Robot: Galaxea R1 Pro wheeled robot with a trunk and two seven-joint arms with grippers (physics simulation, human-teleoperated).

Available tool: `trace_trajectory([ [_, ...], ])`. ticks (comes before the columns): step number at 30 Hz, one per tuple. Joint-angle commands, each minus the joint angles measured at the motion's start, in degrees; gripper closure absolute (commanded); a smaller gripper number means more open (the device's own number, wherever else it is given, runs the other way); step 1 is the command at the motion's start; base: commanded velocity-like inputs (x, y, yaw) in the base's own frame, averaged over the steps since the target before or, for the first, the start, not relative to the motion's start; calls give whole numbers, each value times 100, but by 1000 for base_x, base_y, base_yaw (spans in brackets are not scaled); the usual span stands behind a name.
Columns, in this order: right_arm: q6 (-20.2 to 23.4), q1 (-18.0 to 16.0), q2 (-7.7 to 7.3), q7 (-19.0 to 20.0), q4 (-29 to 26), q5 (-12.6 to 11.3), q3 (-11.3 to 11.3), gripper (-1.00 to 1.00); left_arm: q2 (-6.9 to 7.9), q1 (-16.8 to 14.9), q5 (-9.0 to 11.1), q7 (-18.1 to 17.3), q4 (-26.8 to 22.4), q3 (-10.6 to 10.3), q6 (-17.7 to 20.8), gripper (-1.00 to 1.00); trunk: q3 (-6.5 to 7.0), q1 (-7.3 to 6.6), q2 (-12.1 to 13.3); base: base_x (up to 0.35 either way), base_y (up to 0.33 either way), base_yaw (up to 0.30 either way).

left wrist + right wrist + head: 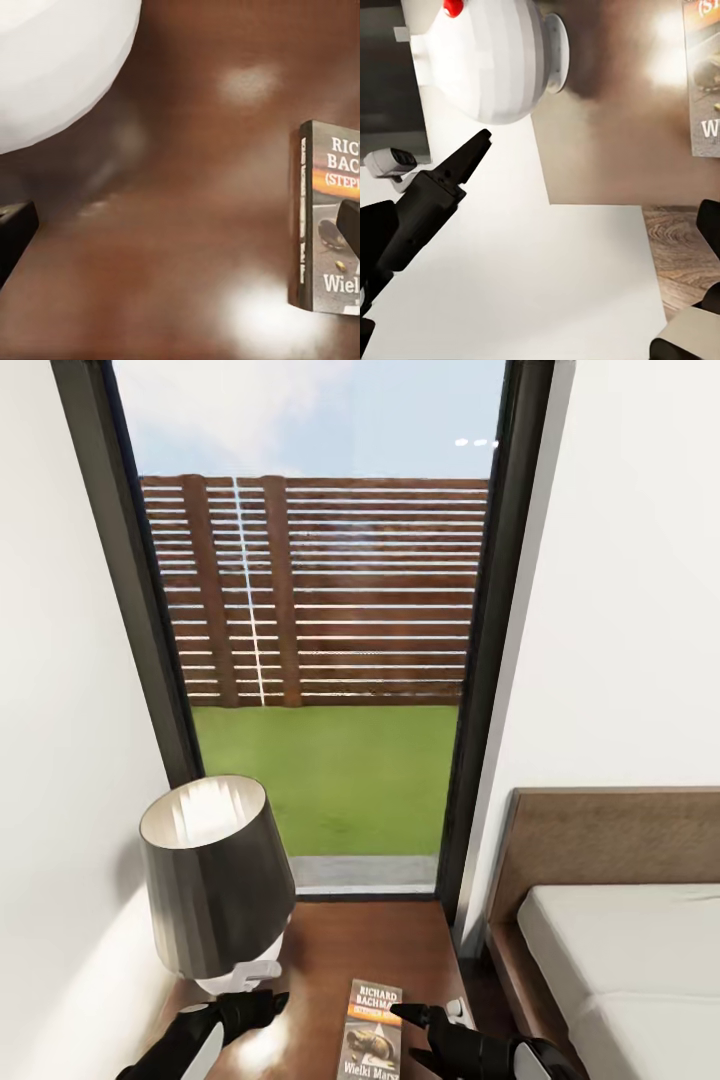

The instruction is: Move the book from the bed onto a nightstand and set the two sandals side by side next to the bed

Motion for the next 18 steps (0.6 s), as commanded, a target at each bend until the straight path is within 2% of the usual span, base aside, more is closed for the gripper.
trace_trajectory([
  [1, 31, -3, 1, 9, 1, -1, -22, -100, 4, -2, 36, 14, -7, -21, 27, -100, 13, -23, 39, 0, 0, 0],
  [15, 0, -2, -44, 9, 3, 15, -13, -100, -13, -2, 29, 64, -1, -22, 18, -100, 264, -331, 600, 0, 0, 0],
  [18, -382, -2, -58, 4, 64, 48, -2, -100, -14, 5, 29, 64, -1, -22, 18, -100, 318, -397, 720, 0, 0, 0],
])
